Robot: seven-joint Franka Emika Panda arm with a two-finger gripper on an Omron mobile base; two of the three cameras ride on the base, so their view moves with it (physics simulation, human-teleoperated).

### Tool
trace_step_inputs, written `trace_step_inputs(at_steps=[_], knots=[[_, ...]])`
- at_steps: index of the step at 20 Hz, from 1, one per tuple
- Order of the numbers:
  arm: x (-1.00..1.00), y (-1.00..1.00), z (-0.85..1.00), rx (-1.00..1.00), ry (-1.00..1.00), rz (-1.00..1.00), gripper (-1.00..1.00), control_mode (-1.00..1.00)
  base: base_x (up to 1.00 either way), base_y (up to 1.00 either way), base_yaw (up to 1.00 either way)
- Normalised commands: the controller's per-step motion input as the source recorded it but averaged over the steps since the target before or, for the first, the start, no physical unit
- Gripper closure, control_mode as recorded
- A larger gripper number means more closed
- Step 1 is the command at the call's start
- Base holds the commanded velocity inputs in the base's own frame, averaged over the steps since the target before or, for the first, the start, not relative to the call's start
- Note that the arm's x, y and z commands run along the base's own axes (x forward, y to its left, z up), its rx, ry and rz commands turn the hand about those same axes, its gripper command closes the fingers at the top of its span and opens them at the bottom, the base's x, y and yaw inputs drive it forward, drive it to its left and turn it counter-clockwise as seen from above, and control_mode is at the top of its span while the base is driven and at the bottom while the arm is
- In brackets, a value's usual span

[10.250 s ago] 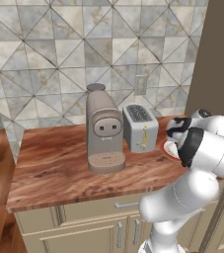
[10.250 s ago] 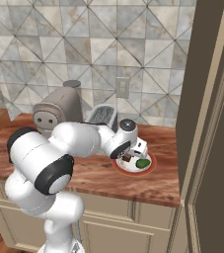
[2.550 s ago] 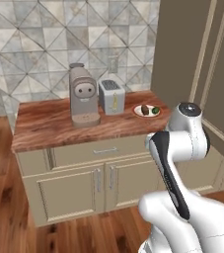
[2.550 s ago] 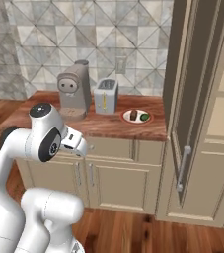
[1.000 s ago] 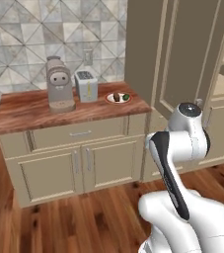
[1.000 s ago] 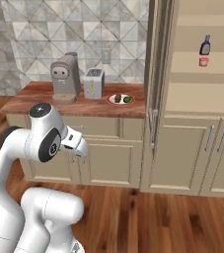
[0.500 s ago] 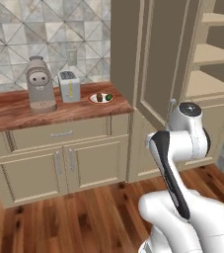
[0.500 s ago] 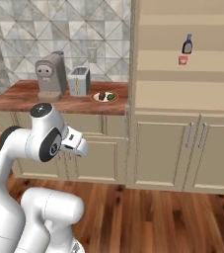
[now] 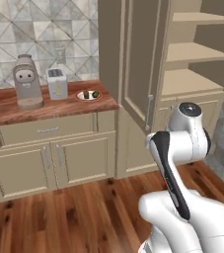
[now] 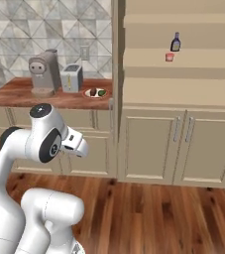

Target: Pick the avocado and bread from the counter and place them on the plate. Then pick the jam from the cabinet and place it next to the plate. Lastly close the cabinet door.

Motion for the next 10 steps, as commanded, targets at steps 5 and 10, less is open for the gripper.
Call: trace_step_inputs(at_steps=[5,10], knots=[[0.00,0.00,0.00,0.00,0.00,0.00,-1.00,1.00,-0.14,-0.58,0.00],[0.00,0.00,0.00,0.00,0.00,0.00,-1.00,1.00,-0.07,-0.63,0.00]])
